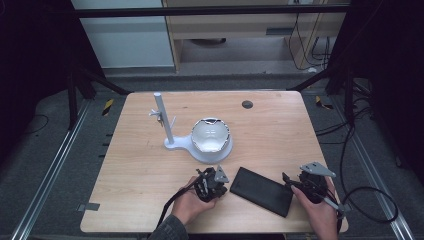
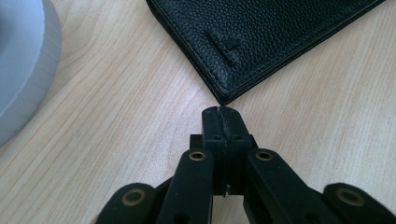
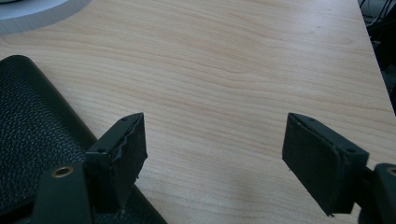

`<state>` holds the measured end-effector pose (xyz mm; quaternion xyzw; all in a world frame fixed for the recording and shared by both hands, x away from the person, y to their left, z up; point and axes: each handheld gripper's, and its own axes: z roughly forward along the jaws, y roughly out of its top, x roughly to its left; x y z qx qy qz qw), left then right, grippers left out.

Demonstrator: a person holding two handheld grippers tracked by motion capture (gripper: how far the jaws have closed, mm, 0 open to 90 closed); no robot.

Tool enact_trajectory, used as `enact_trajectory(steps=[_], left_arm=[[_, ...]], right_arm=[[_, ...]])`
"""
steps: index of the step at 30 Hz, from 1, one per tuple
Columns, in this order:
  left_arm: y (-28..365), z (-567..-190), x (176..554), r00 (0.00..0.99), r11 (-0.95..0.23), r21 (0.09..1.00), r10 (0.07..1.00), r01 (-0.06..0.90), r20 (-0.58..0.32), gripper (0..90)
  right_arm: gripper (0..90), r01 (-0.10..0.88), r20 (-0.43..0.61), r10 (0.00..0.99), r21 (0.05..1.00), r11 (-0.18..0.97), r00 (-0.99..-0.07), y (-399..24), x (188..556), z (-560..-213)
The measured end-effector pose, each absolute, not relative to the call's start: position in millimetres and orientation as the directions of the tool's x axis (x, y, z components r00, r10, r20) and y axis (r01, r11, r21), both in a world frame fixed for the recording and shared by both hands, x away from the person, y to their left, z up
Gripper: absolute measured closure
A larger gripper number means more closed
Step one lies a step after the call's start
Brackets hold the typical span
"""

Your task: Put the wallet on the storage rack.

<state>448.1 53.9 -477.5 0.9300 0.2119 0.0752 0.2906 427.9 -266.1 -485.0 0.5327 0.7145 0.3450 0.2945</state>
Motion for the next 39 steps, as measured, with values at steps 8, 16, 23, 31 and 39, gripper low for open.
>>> enact_trajectory(steps=[8,16,23,31,39], left_arm=[[49.1,-480.6,449.6,0.904,-0.749,0.567,0.427,0.343,0.016,90.0],[48.5,-483.4,450.6,0.902,-0.723,0.594,0.431,0.352,-0.010,90.0],[51.4,-465.3,456.2,0.892,-0.642,0.684,0.450,0.348,-0.031,89.9],[38.3,-449.8,470.9,0.892,-0.576,0.739,0.445,0.349,-0.075,89.8],[13.1,-449.1,485.6,0.901,-0.574,0.744,0.425,0.343,-0.087,89.4]], right_arm=[[21.5,0.560,-0.050,0.964,0.806,0.193,-0.260,-265.9,427.8,-485.0],[21.4,0.557,-0.054,0.963,0.807,0.197,-0.262,-265.5,427.5,-484.7],[22.2,0.523,-0.050,0.950,0.825,0.212,-0.307,-256.8,420.6,-468.8],[24.3,0.493,-0.102,0.888,0.801,0.341,-0.449,-238.5,409.0,-429.0],[28.5,0.522,-0.109,0.786,0.691,0.500,-0.609,-223.1,416.7,-406.8]])
